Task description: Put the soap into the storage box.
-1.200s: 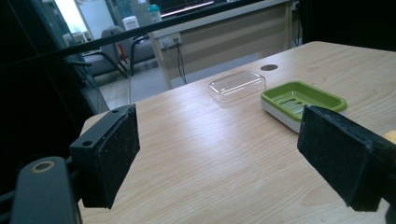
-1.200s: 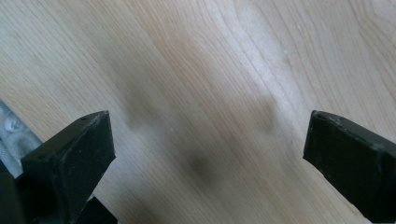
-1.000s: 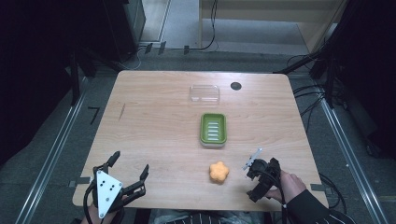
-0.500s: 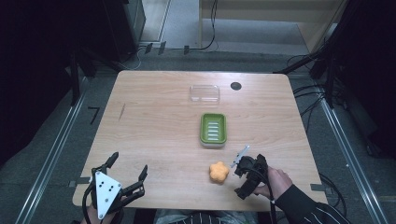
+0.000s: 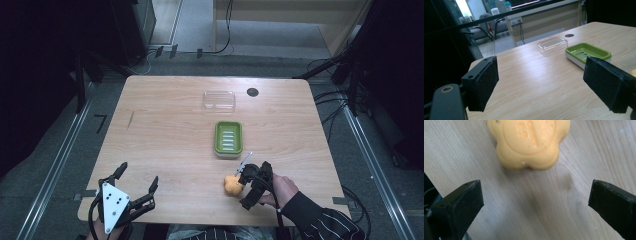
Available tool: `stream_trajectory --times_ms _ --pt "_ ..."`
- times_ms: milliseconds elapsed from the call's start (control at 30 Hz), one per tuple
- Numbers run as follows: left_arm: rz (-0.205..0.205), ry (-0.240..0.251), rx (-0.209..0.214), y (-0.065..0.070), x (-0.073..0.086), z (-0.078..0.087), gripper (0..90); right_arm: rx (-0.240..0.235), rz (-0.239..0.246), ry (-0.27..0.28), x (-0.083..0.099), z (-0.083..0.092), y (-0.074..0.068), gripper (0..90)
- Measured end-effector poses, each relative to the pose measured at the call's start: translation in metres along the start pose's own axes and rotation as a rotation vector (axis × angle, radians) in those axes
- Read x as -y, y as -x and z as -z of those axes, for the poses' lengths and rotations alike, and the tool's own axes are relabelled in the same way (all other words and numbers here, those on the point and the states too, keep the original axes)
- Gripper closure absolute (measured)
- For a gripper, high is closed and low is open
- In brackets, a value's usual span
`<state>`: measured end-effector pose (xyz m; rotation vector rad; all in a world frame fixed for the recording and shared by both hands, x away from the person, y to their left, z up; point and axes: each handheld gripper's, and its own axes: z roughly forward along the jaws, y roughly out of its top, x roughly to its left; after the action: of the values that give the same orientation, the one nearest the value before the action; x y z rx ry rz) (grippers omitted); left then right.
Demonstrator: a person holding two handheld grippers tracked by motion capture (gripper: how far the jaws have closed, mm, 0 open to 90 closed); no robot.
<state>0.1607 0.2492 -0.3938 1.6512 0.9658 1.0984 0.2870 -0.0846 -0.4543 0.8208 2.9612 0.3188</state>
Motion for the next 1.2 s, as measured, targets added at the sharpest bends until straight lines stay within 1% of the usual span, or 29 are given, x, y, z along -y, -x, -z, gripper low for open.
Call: stream_trajectory --times_ms 67,233,300,367,433,467,567,667,733,767,800,867,933,967,1067,1167,1200 --pt "-0.001 0.001 0.000 0.000 0.000 0.001 13.0 -0.007 0.008 0.004 -0.003 -0.001 -0.001 0.0" --pt "-0.004 -0.001 -0.001 0.000 0.000 0.001 13.0 -0.002 0.018 0.001 -0.010 -0.004 -0.004 0.0" --pt "-0.009 -0.004 -0.001 0.000 0.000 0.002 13.0 -0.007 0.024 0.000 -0.013 -0.005 -0.005 3.9" --pt "-0.005 0.001 -0.001 0.000 0.000 0.002 13.0 -0.001 0.025 0.001 -0.016 -0.005 -0.005 8.7" --pt "-0.005 -0.006 -0.005 0.000 0.000 0.002 13.0 -0.005 0.026 0.001 -0.018 -0.006 -0.006 12.8" --pt "-0.001 0.001 -0.001 0.000 0.000 0.002 13.0 -0.002 0.033 0.008 -0.019 -0.007 -0.006 14.1" --pt "-0.003 -0.002 -0.002 0.000 0.000 0.002 13.0 -0.001 0.027 0.007 -0.023 -0.007 -0.007 15.9" --pt "-0.004 -0.001 -0.002 0.000 0.000 0.002 13.0 -0.005 0.042 0.004 -0.027 -0.008 -0.007 19.5" --pt "-0.008 -0.004 -0.003 0.000 0.000 0.002 13.0 0.003 0.048 0.006 -0.029 -0.009 -0.008 24.7" --pt "-0.009 -0.003 -0.001 0.000 0.000 0.002 13.0 0.007 0.057 -0.001 -0.030 -0.009 -0.008 27.0" --pt "-0.007 -0.002 -0.001 0.000 0.000 0.002 13.0 0.005 0.056 -0.001 -0.030 -0.009 -0.008 28.2" --pt "-0.004 -0.002 -0.002 0.000 0.000 0.002 13.0 0.022 0.054 -0.005 -0.031 -0.010 -0.008 32.7" --pt "-0.009 -0.001 0.000 0.000 0.000 0.002 13.0 0.017 0.065 -0.017 -0.031 -0.009 -0.007 35.0" --pt "-0.009 -0.001 0.000 0.000 0.000 0.002 13.0 0.014 0.070 -0.025 -0.031 -0.009 -0.007 38.9" --pt "-0.007 -0.003 -0.002 0.000 0.000 0.001 13.0 0.015 0.084 -0.028 -0.030 -0.010 -0.007 39.2" --pt "-0.008 -0.002 -0.001 0.000 0.000 0.002 13.0 0.011 0.081 -0.029 -0.031 -0.010 -0.007 38.9" --pt "-0.007 -0.002 -0.002 0.000 0.000 0.002 13.0 0.009 0.076 -0.028 -0.031 -0.010 -0.007 37.3"
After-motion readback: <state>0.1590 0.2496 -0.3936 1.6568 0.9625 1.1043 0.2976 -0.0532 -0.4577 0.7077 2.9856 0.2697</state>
